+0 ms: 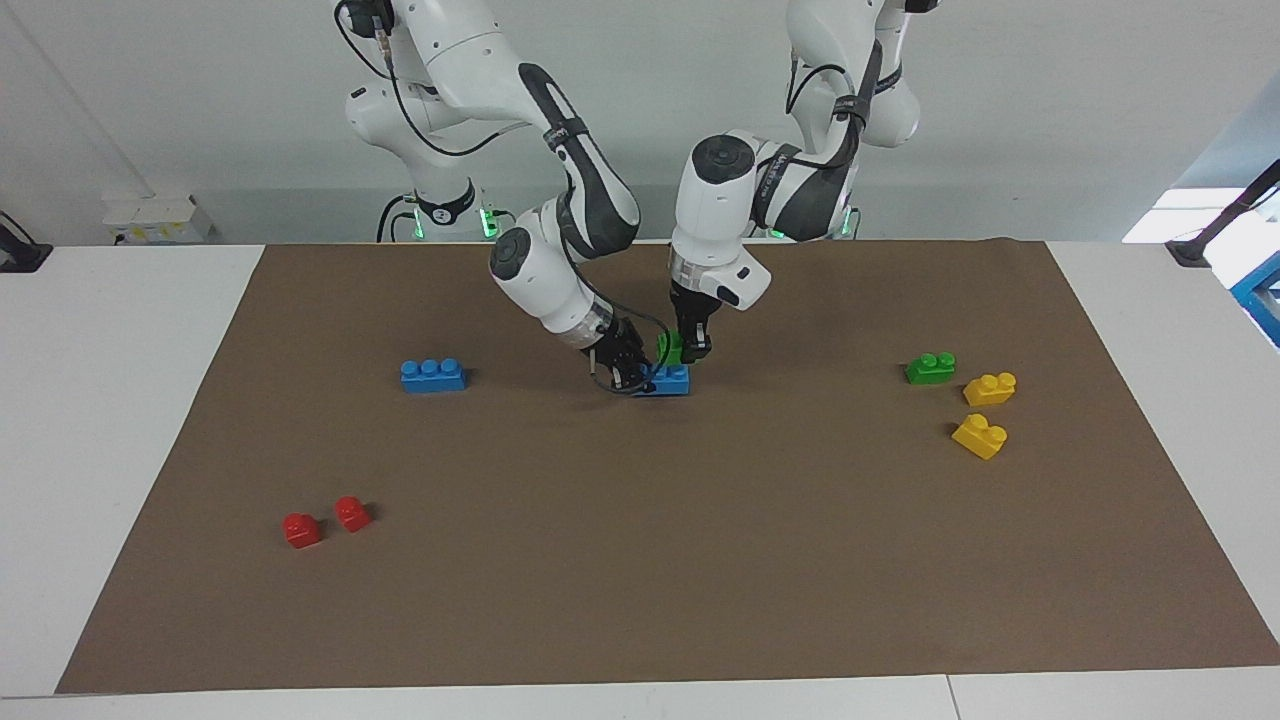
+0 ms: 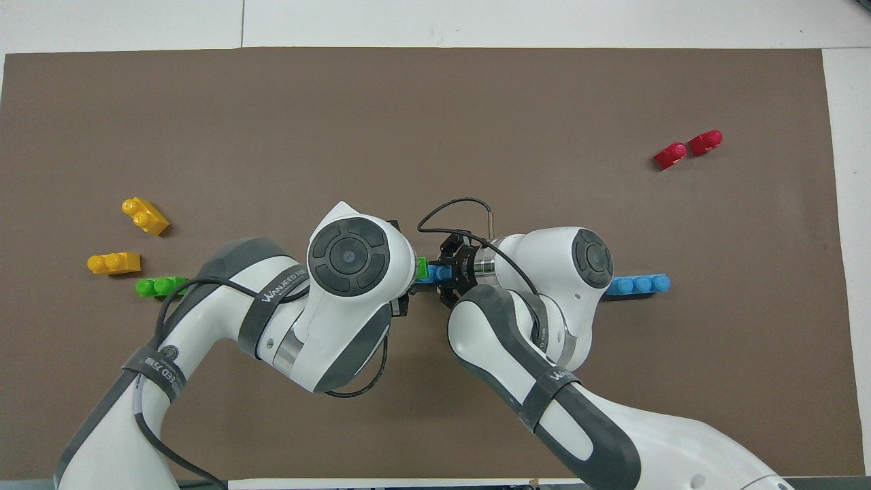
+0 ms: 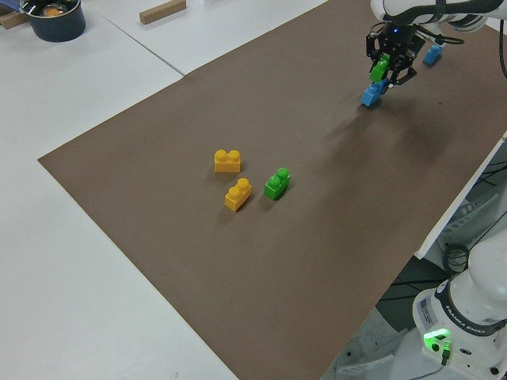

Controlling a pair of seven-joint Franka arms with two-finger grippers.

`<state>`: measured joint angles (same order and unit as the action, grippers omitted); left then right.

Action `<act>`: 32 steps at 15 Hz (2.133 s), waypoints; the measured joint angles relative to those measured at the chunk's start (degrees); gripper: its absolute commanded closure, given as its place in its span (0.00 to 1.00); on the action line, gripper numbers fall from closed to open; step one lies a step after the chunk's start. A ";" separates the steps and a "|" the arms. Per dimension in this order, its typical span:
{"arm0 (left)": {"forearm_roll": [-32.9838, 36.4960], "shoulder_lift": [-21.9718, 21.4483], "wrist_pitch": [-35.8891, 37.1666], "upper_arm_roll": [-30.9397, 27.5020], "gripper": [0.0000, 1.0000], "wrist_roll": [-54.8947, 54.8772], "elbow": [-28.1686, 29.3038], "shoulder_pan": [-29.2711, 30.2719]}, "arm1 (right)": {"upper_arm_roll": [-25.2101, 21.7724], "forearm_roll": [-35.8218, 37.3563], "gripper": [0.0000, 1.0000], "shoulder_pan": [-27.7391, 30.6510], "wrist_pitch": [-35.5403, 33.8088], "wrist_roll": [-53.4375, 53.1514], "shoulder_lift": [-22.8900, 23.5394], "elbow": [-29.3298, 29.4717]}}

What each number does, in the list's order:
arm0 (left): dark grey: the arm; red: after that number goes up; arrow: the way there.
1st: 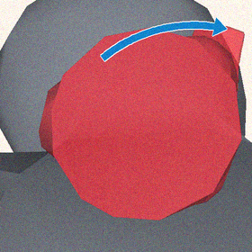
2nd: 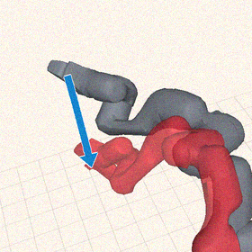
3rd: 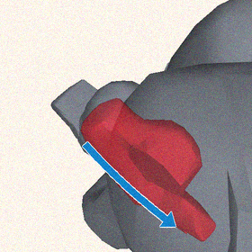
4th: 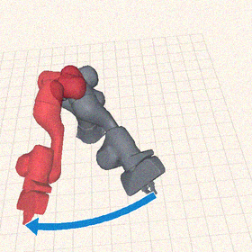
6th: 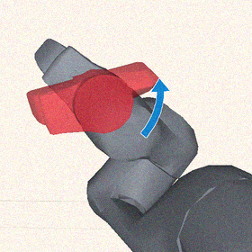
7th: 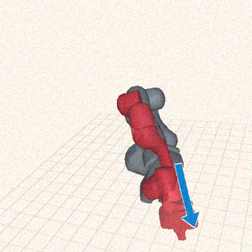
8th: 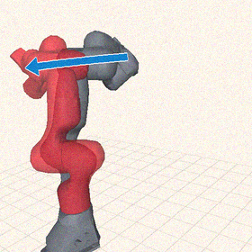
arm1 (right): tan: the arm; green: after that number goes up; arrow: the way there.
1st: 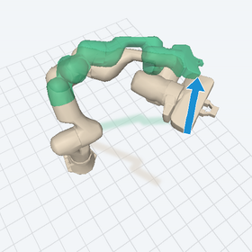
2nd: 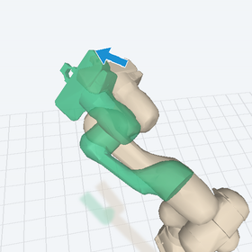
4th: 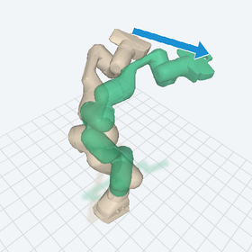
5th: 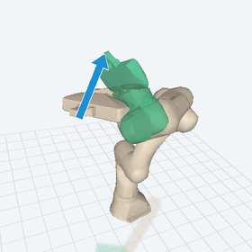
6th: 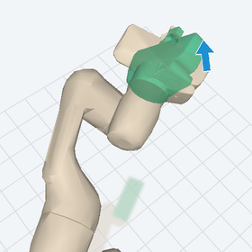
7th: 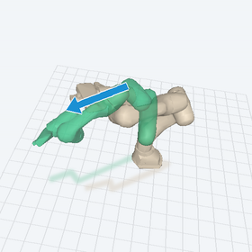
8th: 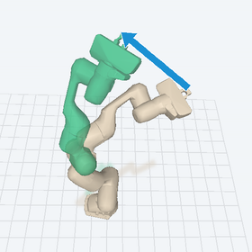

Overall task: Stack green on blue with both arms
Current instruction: 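Press the green brick onto the blue brick with both grippers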

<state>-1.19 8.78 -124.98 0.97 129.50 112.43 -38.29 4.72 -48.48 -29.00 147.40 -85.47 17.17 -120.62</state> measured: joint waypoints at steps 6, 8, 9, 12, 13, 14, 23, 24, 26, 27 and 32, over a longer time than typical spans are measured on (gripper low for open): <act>0.80 1.67 -2.03 0.00 1.00 1.31 1.50 -0.98 | -0.01 0.00 1.00 -0.18 0.21 0.00 0.54 -0.02; 1.16 2.66 -2.69 0.00 1.00 1.80 1.63 -1.08 | 0.00 -0.06 1.00 -0.19 0.71 0.00 0.76 -0.05; 1.26 3.04 -2.95 0.00 1.00 1.89 1.68 -1.12 | 0.00 -0.06 1.00 -0.22 1.04 0.00 0.80 -0.08; 3.28 3.48 -3.98 -0.01 1.00 3.73 1.67 -1.47 | 0.01 -0.06 1.00 -0.31 1.29 0.00 0.78 -0.18; 3.90 3.80 -4.60 -0.04 1.00 4.48 1.67 -1.67 | 0.01 -0.06 1.00 -0.32 1.30 0.01 0.77 -0.19; 4.28 4.11 -5.03 -0.06 1.00 4.77 1.66 -1.90 | 0.01 -0.06 1.00 -0.34 1.32 0.02 0.77 -0.20; 6.09 5.52 -6.03 0.01 0.96 4.83 1.71 -2.21 | 0.01 -0.06 1.00 -0.41 1.51 0.36 0.77 -0.26; 6.23 5.53 -6.03 0.01 0.55 4.75 1.71 -2.25 | 0.01 -0.06 1.00 -0.41 1.52 0.36 0.77 -0.26; 6.35 5.60 -6.04 0.00 0.00 4.28 1.79 -2.29 | 0.01 -0.07 1.00 -0.41 1.54 0.36 0.76 -0.28; 6.45 5.79 -6.05 -0.04 0.00 4.04 1.86 -2.29 | 0.01 -0.07 1.00 -0.41 1.54 0.36 0.76 -0.28; 6.49 5.13 -5.65 -0.71 0.00 0.31 1.76 -1.64 | 0.00 -0.11 0.80 -0.41 1.54 0.36 0.76 -0.28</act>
<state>5.30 13.91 -130.63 0.27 129.81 114.19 -39.93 4.72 -48.59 -29.41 148.93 -85.11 17.93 -120.90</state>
